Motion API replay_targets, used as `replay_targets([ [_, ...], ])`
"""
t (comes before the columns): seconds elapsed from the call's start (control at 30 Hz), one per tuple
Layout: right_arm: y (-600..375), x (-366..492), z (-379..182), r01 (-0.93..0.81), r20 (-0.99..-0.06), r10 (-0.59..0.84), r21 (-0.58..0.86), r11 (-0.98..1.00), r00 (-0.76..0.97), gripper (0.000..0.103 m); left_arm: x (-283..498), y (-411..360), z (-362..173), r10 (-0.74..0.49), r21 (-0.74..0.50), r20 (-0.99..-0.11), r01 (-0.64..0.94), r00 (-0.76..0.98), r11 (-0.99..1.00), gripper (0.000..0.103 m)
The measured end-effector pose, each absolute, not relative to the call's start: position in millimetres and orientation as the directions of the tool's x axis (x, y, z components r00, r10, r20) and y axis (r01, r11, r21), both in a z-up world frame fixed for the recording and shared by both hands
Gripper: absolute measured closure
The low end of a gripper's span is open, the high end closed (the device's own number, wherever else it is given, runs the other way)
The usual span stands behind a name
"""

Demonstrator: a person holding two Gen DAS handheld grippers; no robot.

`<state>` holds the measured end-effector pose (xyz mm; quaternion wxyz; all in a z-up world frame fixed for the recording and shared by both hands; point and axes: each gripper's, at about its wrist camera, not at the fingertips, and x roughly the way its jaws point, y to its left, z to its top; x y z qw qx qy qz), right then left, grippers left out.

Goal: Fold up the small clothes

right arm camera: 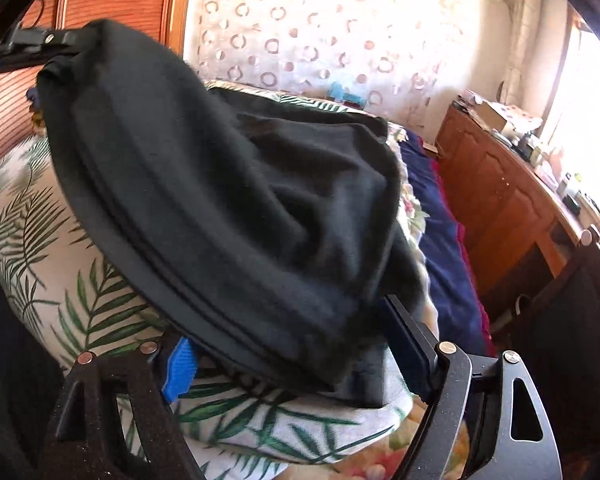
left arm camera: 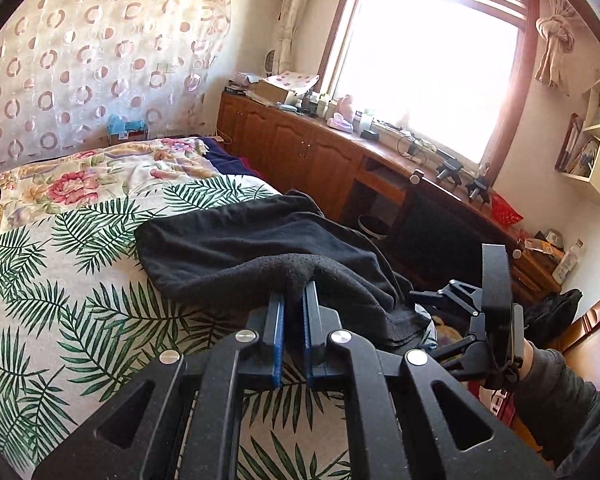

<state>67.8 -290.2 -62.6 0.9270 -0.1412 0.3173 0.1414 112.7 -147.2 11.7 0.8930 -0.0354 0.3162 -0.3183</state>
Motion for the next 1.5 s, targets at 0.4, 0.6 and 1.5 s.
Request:
replay_targets([
  [0.4, -293, 87, -13, -0.358, -0.507, 0.234, -0.161, 0.92, 0.829, 0.094, 146, -131, 25, -0.569, -0.271, -0.512, 0.508, 0.644, 0.818, 0.095],
  [0.6, -279, 128, 22, -0.365, -0.449, 0.255, -0.178, 0.914, 0.856, 0.094, 190, -124, 18, -0.502, -0.232, -0.54, 0.453, 0.676, 0.861, 0.095],
  [1.5, -296, 288, 68, -0.28, -0.544, 0.229, -0.011, 0.96, 0.807, 0.046, 286, -116, -41, -0.392, -0.179, -0.694, 0.383, 0.604, 0.906, 0.033],
])
